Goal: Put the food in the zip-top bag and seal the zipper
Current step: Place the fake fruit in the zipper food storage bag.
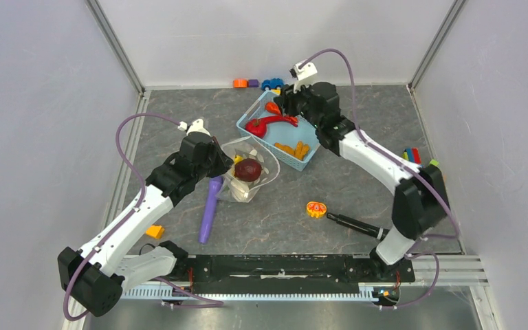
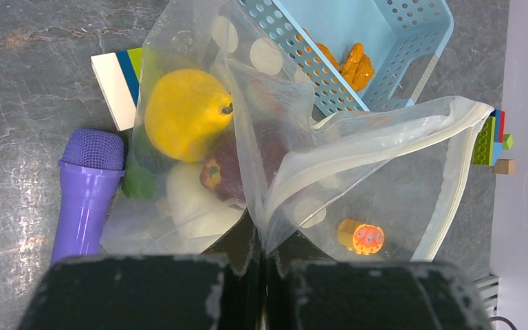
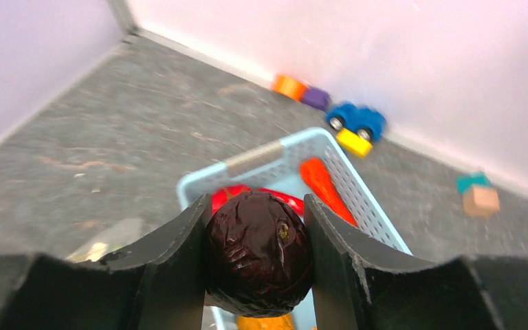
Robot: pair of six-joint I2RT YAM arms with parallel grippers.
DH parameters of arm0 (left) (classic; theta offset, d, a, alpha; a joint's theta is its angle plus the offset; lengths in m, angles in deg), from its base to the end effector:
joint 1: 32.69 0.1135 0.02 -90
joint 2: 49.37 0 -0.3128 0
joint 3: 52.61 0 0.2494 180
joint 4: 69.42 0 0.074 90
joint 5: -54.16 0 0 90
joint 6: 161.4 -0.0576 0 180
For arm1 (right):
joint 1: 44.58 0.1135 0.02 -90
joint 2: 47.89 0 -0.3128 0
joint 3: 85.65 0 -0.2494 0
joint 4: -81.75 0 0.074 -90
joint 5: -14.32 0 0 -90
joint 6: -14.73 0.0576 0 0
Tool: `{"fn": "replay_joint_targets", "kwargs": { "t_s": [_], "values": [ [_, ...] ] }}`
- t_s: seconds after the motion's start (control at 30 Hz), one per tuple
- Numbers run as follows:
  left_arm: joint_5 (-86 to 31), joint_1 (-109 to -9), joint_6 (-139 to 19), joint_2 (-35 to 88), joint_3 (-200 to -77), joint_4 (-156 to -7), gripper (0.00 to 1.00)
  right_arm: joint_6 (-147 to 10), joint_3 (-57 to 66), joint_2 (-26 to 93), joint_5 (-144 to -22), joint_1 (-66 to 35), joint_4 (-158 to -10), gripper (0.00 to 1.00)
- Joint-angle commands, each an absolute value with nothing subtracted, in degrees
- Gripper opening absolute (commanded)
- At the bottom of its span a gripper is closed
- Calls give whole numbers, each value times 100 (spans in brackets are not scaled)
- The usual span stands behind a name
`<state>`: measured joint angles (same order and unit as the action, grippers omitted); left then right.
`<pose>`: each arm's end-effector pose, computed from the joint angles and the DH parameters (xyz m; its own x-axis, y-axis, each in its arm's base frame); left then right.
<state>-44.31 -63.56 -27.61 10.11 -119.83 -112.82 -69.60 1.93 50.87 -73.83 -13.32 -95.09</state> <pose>0.1886 -0.1029 0.3402 -0.6413 -0.4141 -0.6459 -0.0541 0.8642 -0.5003 0.3816 0.2295 0.3734 -0.1889 0.0008 -0.9820 -0.4751 0.8751 0.0921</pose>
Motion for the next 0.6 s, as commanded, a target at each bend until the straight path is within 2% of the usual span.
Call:
{"fn": "replay_joint_targets", "kwargs": {
  "t_s": [0.0, 0.1, 0.2, 0.43, 0.53, 0.57],
  "values": [
    [-4482, -6345, -2517, 1022, -12006, -11042, 2, -7214, 939, 4168, -9122, -1135, -10186, 20],
    [-4549, -6345, -2497, 1034, -11997, -11016, 2, -7282, 1431, 3679, -10562, -995, -10677, 21],
    [-4534, -6345, -2498, 1074, -12019, -11015, 2, -7803, 1724, 3379, -11028, -561, -10527, 23],
    [-4457, -6345, -2480, 1002, -11980, -11000, 2, -7955, 2080, 3455, -10564, 24, -10602, 26],
    [-4415, -6345, -2481, 959, -11971, -10999, 2, -8073, 1821, 3772, -10108, 192, -10254, 31],
    [-4410, -6345, -2477, 938, -11971, -10998, 2, -8172, 1697, 3882, -9907, 265, -10082, 38]
  ]
}}
